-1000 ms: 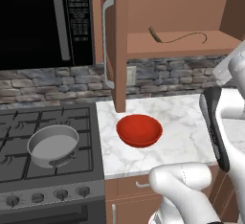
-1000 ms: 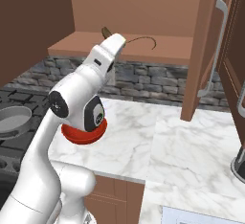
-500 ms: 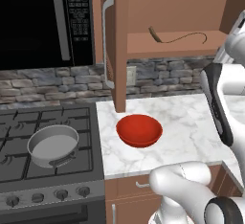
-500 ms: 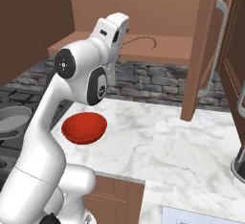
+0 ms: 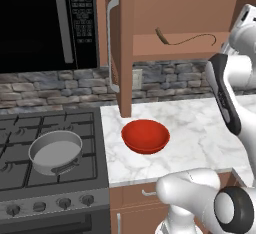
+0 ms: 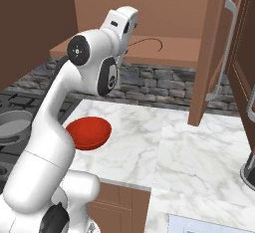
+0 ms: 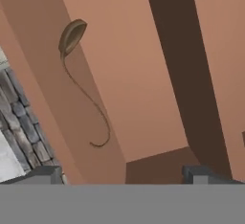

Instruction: Open the cabinet and move the ladle to the pot. Then close the cabinet.

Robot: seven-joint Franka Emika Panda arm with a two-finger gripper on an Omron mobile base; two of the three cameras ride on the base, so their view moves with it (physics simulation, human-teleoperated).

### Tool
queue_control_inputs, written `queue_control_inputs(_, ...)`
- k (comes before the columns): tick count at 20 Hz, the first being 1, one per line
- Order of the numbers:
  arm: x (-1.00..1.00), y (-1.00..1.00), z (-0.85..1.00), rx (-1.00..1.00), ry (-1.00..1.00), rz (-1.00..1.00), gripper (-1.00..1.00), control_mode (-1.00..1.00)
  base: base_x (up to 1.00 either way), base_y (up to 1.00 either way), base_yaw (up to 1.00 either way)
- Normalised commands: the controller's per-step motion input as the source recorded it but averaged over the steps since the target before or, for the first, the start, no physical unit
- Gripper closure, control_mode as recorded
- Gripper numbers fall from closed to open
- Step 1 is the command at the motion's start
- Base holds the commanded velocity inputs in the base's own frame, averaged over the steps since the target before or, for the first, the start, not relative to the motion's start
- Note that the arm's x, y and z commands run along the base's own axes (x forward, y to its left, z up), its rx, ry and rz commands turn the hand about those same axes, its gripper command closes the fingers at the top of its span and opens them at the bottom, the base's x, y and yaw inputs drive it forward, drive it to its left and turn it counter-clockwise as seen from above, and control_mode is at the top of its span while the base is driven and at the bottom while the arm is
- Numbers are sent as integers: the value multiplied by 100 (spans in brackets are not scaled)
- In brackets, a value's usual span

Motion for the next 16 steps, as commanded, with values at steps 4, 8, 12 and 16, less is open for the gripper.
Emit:
queue_control_inputs(4, 26, -19, 0, 8, 3, 5, -100, -100, 0, 0, 0)
queue_control_inputs(8, 2, -20, -1, 10, 0, 4, -100, -100, 0, 0, 0)
queue_control_inputs(12, 9, -4, 0, 7, 0, 3, -100, -100, 0, 0, 0)
queue_control_inputs(16, 20, 0, 0, 3, 0, 3, -100, -100, 0, 0, 0)
